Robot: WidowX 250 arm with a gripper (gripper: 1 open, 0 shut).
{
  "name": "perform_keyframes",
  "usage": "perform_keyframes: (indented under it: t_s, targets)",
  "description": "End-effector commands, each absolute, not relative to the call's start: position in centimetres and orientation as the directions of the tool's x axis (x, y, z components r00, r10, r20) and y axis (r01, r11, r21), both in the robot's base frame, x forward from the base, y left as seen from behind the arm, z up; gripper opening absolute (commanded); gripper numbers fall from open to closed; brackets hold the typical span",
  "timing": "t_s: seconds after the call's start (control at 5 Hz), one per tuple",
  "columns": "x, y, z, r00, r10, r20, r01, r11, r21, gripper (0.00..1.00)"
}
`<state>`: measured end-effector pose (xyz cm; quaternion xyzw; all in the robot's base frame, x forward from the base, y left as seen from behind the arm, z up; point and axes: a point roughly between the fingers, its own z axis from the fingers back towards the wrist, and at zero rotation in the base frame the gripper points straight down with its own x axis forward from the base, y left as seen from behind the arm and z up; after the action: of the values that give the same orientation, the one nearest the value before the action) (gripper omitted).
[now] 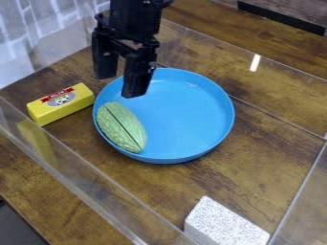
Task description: Put the yellow block in the blue tray
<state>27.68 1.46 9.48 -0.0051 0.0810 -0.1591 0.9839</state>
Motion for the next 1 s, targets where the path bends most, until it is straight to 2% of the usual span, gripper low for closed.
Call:
perform_keyframes:
  t_s: [0.0,0.8]
  targets:
    - [27.7,2.4,9.8,0.926,-0.351,-0.138,0.350,0.936,-0.031,1.00]
    - [25.8,4.7,9.4,0.860,-0.490,-0.139,0.493,0.870,-0.017,1.00]
